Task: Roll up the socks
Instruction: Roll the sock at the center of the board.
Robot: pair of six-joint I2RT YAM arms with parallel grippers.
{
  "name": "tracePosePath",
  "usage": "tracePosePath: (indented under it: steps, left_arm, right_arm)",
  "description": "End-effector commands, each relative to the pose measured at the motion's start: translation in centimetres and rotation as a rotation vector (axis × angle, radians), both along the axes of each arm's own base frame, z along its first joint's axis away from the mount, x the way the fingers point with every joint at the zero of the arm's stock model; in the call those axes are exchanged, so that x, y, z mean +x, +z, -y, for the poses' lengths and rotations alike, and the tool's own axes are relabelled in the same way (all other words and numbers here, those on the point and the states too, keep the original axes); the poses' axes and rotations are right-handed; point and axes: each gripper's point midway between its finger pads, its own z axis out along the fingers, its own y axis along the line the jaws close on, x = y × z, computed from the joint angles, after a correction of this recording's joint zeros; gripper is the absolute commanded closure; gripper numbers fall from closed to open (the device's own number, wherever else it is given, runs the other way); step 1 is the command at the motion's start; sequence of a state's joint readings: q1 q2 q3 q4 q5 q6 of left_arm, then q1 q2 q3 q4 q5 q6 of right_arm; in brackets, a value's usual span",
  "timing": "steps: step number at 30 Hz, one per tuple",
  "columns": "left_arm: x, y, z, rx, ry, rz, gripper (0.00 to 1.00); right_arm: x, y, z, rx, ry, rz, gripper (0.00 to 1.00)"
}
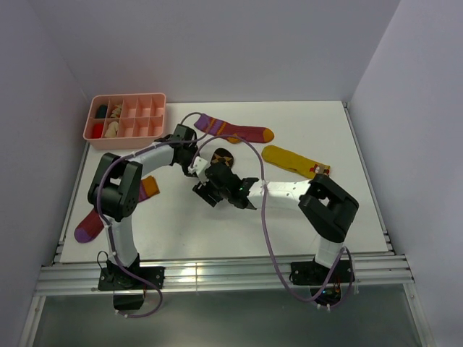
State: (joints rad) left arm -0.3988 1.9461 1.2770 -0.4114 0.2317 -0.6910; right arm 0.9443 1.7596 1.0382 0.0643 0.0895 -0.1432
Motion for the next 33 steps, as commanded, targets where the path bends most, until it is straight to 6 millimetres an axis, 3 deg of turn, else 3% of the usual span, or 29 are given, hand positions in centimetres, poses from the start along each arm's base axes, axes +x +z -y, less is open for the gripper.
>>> tracePosePath:
  steps: [1, 9, 19, 33]
  left_arm:
    - [-3.0, -5.0, -3.8, 0.219, -0.054, -0.130, 1.00]
    - [-2.6, -5.0, -4.0, 0.244, -0.090, -0.135, 1.00]
    - [-2.0, -5.0, -3.7, 0.252, -0.108, -0.144, 1.00]
    - [-2.0, -5.2, -3.8, 0.268, -0.136, -0.161, 1.00]
  right_arm:
    - [2.6, 1.8, 0.4, -0.085, -0.047, 0.162, 0.29]
    - [3.0, 0.2, 0.1, -0.149, -0.018, 0.193, 0.30]
    - [2.2, 1.7, -1.1, -0.153, 0.017, 0.267, 0.31]
    - [2.6, -4.2, -0.1, -0.306, 0.019, 0.240, 0.36]
